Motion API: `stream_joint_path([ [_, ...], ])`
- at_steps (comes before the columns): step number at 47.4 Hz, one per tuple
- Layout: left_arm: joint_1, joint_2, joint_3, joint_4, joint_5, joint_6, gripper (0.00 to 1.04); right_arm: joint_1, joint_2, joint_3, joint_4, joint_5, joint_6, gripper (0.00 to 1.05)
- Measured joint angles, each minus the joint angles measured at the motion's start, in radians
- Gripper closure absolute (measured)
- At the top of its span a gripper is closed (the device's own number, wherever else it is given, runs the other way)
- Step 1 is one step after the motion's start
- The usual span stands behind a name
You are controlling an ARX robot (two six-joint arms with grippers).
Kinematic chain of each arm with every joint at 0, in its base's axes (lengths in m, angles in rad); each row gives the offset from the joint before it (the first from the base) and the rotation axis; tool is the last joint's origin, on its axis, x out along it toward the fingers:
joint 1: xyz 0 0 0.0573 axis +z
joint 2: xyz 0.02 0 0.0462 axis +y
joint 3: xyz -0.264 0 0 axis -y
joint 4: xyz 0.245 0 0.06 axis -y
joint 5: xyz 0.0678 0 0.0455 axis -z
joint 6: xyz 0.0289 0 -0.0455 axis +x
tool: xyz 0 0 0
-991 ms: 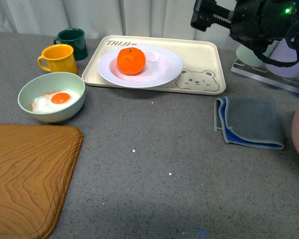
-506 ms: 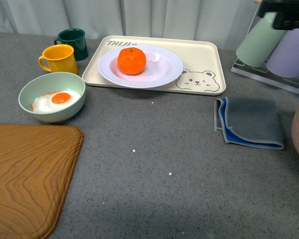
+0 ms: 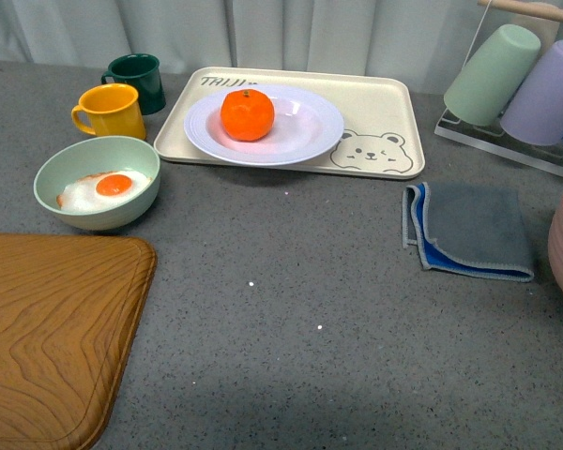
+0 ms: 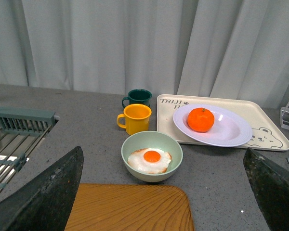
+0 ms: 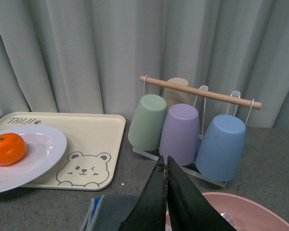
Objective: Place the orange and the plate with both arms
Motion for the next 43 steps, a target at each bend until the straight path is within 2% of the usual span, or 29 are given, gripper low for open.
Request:
stream_joint_path([
  [9, 0.0, 0.0, 0.0, 0.0, 0.0, 0.0, 0.07, -0.02, -0.124, -0.077, -0.05, -0.022, 0.0, 1.04],
  [12, 0.0, 0.0, 0.0, 0.0, 0.0, 0.0, 0.07, -0.05, -0.164, -0.097, -0.071, -0.075, -0.001, 1.04],
  [17, 0.0, 0.0, 0.0, 0.0, 0.0, 0.0, 0.07, -0.083, -0.258, -0.136, -0.124, -0.082, 0.0, 1.04],
  [43, 0.0, 0.0, 0.0, 0.0, 0.0, 0.0, 0.07, -0.085, -0.708, -0.233, -0.473, -0.087, 0.0, 1.04],
])
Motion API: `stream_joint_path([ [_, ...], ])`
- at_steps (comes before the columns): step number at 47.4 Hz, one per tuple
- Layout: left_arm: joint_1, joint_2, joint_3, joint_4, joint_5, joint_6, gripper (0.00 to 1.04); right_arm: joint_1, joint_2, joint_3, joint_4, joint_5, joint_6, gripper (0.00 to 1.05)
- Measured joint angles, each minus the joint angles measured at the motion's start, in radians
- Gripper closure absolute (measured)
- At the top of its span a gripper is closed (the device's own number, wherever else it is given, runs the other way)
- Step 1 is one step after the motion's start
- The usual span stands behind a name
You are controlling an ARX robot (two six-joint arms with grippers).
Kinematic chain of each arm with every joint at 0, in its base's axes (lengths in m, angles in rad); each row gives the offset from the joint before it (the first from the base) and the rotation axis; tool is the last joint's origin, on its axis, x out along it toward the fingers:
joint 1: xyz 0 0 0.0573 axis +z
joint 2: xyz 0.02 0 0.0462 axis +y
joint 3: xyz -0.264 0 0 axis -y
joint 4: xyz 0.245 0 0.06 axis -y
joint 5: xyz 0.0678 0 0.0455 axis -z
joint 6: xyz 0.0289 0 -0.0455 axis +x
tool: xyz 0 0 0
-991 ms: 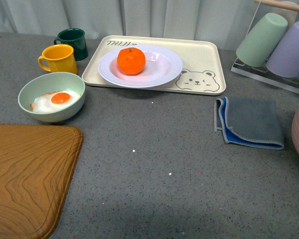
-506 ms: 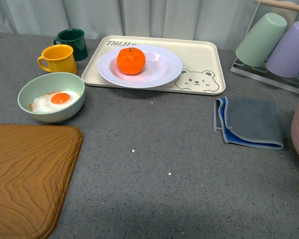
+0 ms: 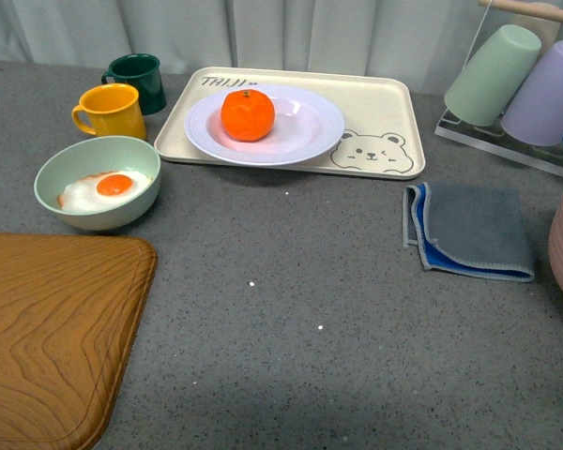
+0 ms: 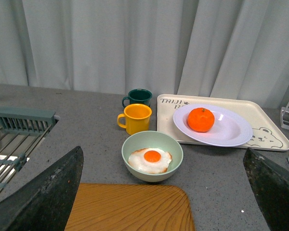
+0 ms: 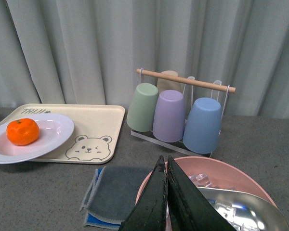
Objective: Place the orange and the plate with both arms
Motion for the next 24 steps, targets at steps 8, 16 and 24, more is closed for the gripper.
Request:
stream_joint_path([
  [8, 0.0, 0.0, 0.0, 0.0, 0.0, 0.0, 0.07, 0.0, -0.139, -0.005, -0.126, 0.0, 0.0, 1.04],
  [16, 0.0, 0.0, 0.0, 0.0, 0.0, 0.0, 0.07, 0.0, -0.232, -0.005, -0.211, 0.0, 0.0, 1.04],
  [24, 0.0, 0.0, 0.0, 0.0, 0.0, 0.0, 0.07, 0.0, -0.313, -0.005, -0.289, -0.001, 0.0, 1.04],
])
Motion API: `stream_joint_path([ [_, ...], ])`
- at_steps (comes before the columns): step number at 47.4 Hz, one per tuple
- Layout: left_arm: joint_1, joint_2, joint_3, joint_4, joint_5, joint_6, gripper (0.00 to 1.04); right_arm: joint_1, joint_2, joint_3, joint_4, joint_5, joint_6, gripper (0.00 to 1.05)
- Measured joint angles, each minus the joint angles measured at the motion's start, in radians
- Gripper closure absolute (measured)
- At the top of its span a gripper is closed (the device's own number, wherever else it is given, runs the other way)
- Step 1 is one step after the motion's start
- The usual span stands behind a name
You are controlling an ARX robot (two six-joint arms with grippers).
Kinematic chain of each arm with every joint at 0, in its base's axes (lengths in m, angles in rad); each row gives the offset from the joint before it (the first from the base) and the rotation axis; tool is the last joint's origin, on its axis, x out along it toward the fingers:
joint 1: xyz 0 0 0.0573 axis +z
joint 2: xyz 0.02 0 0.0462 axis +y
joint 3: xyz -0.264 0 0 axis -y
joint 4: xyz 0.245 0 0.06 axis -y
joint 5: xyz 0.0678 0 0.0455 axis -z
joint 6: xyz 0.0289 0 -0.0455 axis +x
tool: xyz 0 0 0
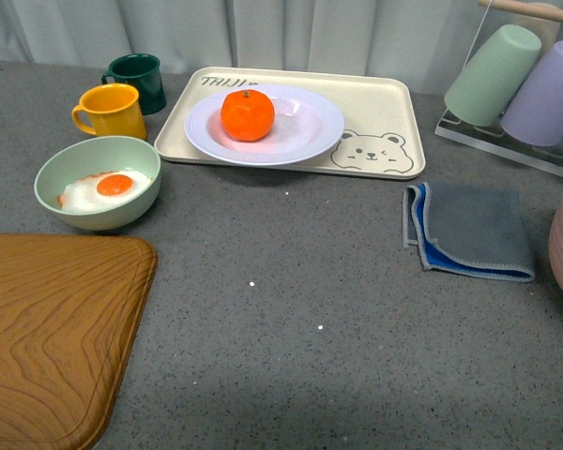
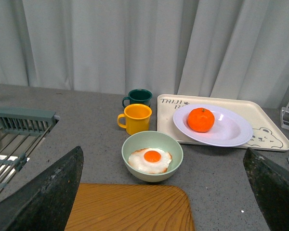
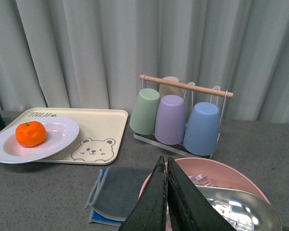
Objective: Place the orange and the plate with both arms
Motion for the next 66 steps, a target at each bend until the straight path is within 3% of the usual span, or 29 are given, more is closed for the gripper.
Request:
stream_joint_path([
  [30, 0.0, 0.0, 0.0, 0.0, 0.0, 0.0, 0.07, 0.0, -0.216, 0.0, -0.213, 0.0, 0.0, 1.04],
  [36, 0.0, 0.0, 0.0, 0.0, 0.0, 0.0, 0.07, 0.0, -0.347, 0.0, -0.378, -0.002, 0.0, 1.04],
  [47, 0.0, 0.0, 0.0, 0.0, 0.0, 0.0, 0.07, 0.0, -0.385, 0.0, -0.389, -0.003, -0.001, 1.03],
  [59, 0.0, 0.0, 0.0, 0.0, 0.0, 0.0, 0.07, 0.0, -0.386, 0.0, -0.389, -0.003, -0.002, 0.67],
  [66, 0.0, 0.0, 0.0, 0.0, 0.0, 0.0, 0.07, 0.0, -0.386, 0.0, -0.389, -0.003, -0.002, 0.35],
])
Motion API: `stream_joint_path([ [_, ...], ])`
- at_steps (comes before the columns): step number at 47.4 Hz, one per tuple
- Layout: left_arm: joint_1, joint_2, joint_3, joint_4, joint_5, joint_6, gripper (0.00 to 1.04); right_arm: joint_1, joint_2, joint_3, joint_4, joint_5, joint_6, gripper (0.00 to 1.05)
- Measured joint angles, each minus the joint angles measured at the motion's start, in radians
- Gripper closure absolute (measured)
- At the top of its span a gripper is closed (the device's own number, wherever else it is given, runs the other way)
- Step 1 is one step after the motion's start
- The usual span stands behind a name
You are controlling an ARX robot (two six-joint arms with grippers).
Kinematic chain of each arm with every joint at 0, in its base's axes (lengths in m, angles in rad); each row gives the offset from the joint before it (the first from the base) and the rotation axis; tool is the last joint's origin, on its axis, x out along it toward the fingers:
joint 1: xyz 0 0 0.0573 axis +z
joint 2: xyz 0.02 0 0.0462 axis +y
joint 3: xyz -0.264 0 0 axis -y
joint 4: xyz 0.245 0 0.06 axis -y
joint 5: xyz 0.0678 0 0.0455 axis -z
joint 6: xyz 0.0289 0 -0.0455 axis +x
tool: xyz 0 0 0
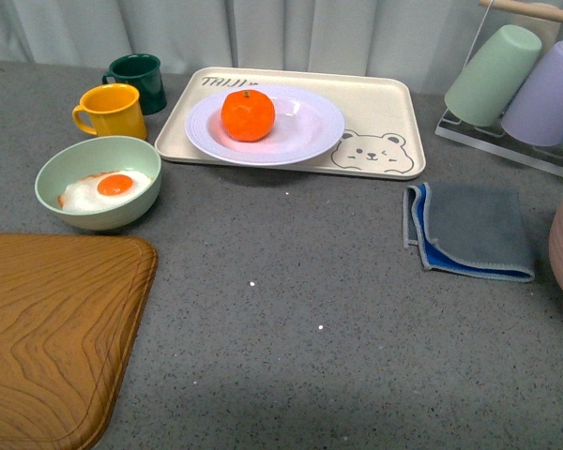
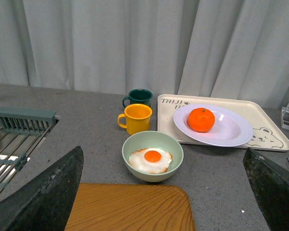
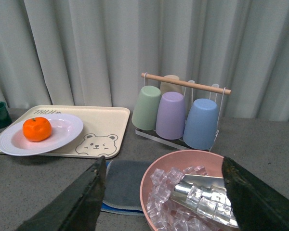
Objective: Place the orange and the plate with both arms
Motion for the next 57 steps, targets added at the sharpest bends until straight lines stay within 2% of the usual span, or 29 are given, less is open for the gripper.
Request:
stream_joint_path([
  [6, 0.0, 0.0, 0.0, 0.0, 0.0, 0.0, 0.07, 0.0, 0.0, 0.0, 0.0, 0.0, 0.0, 0.08],
  [10, 0.0, 0.0, 0.0, 0.0, 0.0, 0.0, 0.07, 0.0, 0.0, 0.0, 0.0, 0.0, 0.0, 0.1],
  [57, 0.0, 0.0, 0.0, 0.0, 0.0, 0.0, 0.07, 0.0, 0.0, 0.0, 0.0, 0.0, 0.0, 0.09],
])
